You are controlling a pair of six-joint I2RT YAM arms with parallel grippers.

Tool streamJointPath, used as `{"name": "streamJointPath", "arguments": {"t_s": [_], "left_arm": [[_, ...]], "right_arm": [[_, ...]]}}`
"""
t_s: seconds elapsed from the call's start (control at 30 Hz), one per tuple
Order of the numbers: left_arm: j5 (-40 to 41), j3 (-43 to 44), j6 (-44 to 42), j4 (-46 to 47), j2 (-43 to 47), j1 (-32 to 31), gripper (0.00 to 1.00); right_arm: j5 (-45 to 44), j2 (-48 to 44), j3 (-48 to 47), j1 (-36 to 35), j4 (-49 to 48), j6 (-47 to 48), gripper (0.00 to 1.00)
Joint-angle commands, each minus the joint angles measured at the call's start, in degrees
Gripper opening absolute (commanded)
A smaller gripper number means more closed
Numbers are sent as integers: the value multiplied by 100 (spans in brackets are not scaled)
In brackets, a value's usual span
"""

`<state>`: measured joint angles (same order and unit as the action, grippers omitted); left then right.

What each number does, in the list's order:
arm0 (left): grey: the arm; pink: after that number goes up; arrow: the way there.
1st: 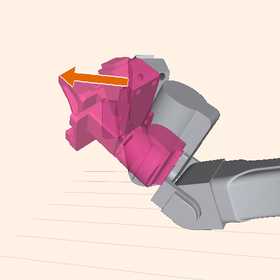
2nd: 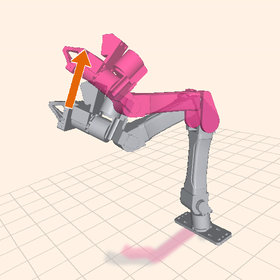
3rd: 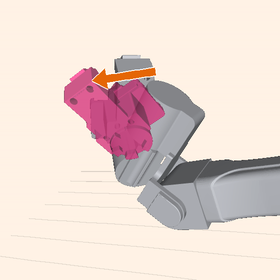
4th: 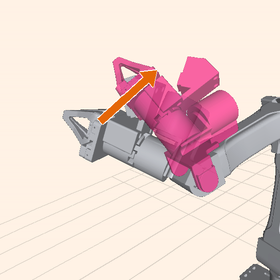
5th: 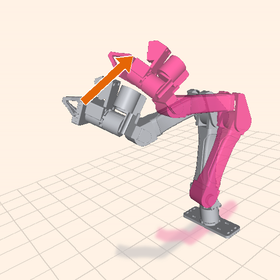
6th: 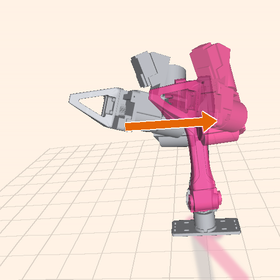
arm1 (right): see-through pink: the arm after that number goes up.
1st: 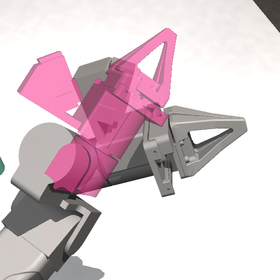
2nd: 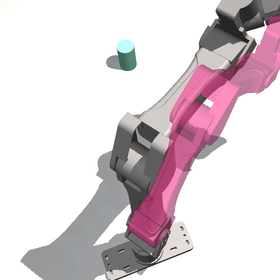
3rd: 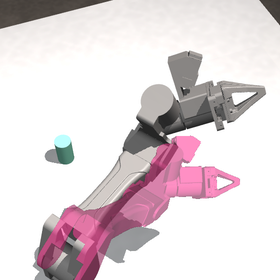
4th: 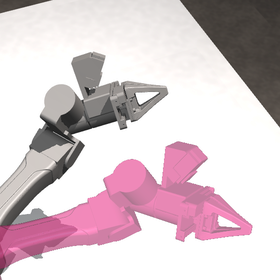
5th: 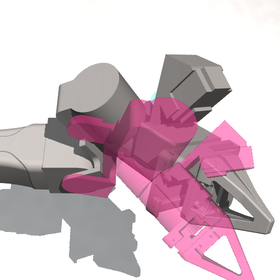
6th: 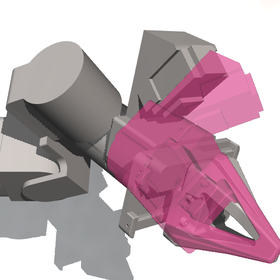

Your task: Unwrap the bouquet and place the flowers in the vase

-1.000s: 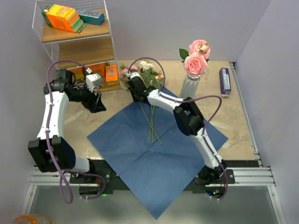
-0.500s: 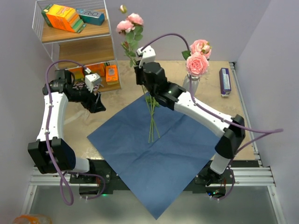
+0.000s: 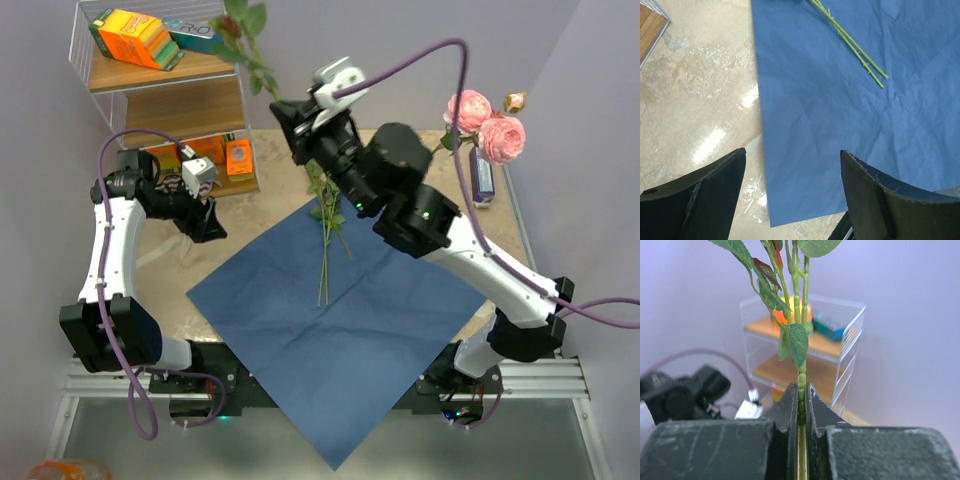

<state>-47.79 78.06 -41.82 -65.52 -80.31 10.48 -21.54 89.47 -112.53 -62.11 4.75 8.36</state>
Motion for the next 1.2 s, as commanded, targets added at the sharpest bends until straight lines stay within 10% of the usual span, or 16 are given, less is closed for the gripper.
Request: {"name": "streamJointPath", "arguments": {"t_s": [0.0,0.27,0.4,1.17], "left_arm": [[-187,218,-80,-40,51,42,80],[-213,236,-63,-14,33,51,80],[-240,288,-71,-31,-37,42,80],[-222,499,-467,-189,-397,51,80]], "right_arm": [[10,-264,-1049,6,138,482,0],[-1254,-1247,378,-109,-1167,1834,0],[-1125,-1837,2547,-109,-4314,3476,0],[-579,579,1903,2123,-7524,4007,0]]}}
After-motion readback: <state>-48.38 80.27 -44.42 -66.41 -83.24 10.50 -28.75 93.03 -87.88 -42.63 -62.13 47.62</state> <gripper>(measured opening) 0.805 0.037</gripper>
